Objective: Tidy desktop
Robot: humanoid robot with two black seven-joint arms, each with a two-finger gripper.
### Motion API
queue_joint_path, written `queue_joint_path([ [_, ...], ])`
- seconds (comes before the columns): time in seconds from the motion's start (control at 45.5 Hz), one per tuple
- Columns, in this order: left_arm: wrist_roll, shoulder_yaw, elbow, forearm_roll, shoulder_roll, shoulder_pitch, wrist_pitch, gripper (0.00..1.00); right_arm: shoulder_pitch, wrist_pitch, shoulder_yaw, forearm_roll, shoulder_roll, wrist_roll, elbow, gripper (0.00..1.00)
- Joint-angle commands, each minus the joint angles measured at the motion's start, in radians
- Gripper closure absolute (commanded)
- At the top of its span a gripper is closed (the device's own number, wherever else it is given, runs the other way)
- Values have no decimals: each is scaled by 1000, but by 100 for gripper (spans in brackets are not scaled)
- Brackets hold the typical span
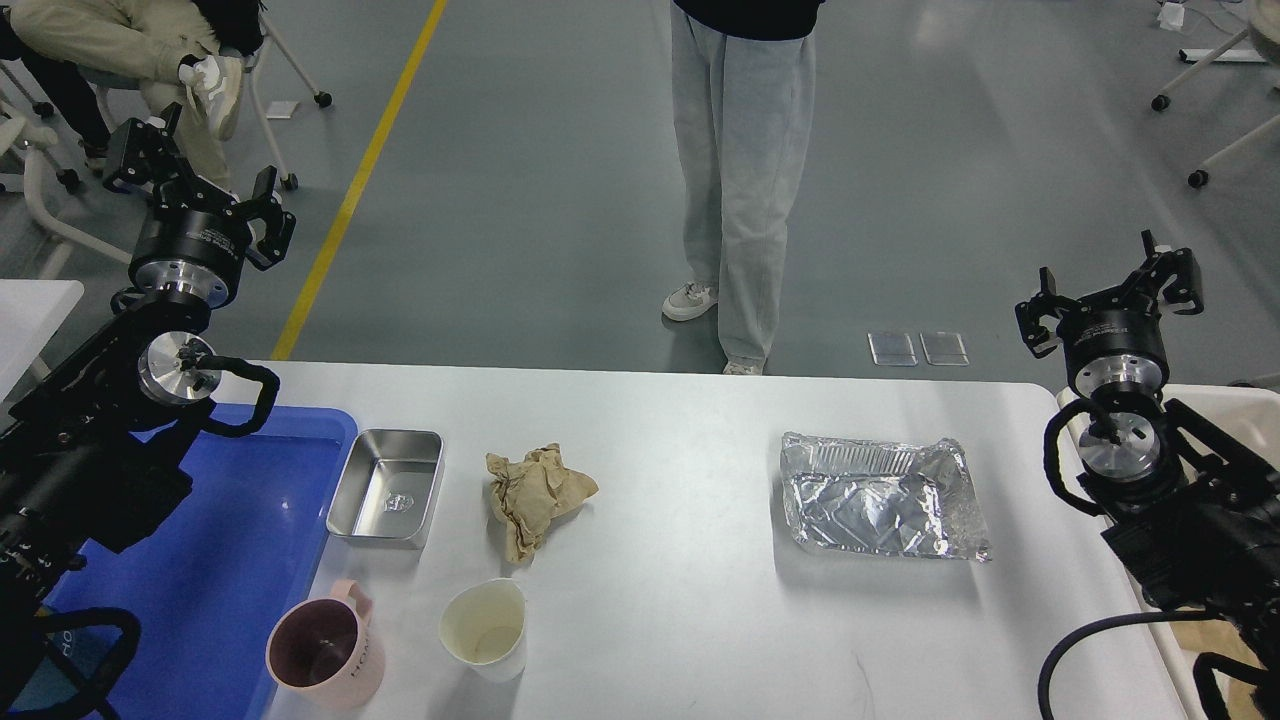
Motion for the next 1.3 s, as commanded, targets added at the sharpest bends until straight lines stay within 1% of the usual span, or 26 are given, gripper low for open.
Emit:
queue_joint_path([
  [0.0, 1, 6, -2, 2, -1, 1, 0, 2, 0, 0, 0, -3, 3, 0, -1, 0],
  [0.286, 4, 9, 7, 4, -3, -4, -2, 2, 0, 0, -2, -3, 4, 0, -1, 0],
  [0.396, 4, 3, 7, 4, -4, -1, -20, 2, 0, 0, 0, -3, 6, 0, -1, 0],
  [0.505, 16, 0, 7, 14, -4, -1, -23, 2, 0, 0, -2, -3, 4, 0, -1, 0],
  [0.571, 10, -13, 7, 14, -7, -1, -22, 2, 0, 0, -2, -4, 4, 0, -1, 0],
  [0.681, 5, -62, 7, 16, -27, 1, -8, 3, 0, 0, -5, -6, 3, 0, -1, 0],
  [0.791, 1, -76, 7, 14, -49, 1, 15, 3, 0, 0, -6, -8, -2, -1, -1, 0],
  [0.813, 1, -76, 7, 14, -58, 1, 35, 3, 0, -2, -6, -8, -2, -1, -1, 0],
  [0.901, 2, -77, 7, 13, -67, 3, 72, 3, -2, -2, -18, -17, -3, -3, -1, 0],
  [0.967, 4, -82, 4, 8, -69, 4, 78, 3, -2, 0, -21, -17, -8, -3, -1, 0],
  [1.121, -1, -88, 4, 13, -69, 4, 58, 2, 0, 0, -25, -17, -5, -3, -1, 0],
  [1.209, -15, -82, -2, 16, -75, 3, 58, 2, 0, -2, -25, -17, 0, -3, -2, 0],
  [1.253, -38, -82, -3, 25, -75, 3, 60, 3, 0, -2, -25, -18, 0, -3, -2, 0],
  [1.275, -56, -77, -5, 37, -75, 1, 64, 3, 0, -2, -25, -17, 0, -3, -2, 0],
])
